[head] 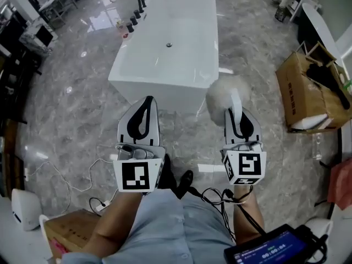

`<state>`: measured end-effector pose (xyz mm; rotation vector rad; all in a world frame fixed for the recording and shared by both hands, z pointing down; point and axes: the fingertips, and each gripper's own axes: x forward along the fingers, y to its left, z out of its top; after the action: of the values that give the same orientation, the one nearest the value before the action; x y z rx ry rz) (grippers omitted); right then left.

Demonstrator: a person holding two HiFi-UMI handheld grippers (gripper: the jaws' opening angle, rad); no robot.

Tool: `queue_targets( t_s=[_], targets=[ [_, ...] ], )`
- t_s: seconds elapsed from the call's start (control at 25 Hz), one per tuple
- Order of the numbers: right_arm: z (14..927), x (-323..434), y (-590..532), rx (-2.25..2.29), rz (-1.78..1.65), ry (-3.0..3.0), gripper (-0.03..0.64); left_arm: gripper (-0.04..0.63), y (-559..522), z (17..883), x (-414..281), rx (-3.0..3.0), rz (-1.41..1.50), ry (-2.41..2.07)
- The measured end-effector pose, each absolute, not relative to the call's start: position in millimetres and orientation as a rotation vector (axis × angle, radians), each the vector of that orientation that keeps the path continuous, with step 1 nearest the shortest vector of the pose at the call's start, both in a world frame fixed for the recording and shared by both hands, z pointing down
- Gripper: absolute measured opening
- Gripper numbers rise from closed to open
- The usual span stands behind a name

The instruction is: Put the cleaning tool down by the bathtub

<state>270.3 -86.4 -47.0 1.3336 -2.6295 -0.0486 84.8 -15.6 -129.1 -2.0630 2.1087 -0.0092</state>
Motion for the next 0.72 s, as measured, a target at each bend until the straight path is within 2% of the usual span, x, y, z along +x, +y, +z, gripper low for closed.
queue_targets(
  t_s=[0.72],
  targets=[
    [-12,151,-136,1.103,-0.071,-2.624,0.098,0.015,-59,-77,-24,-2.048,-0.011,2.299]
  ],
)
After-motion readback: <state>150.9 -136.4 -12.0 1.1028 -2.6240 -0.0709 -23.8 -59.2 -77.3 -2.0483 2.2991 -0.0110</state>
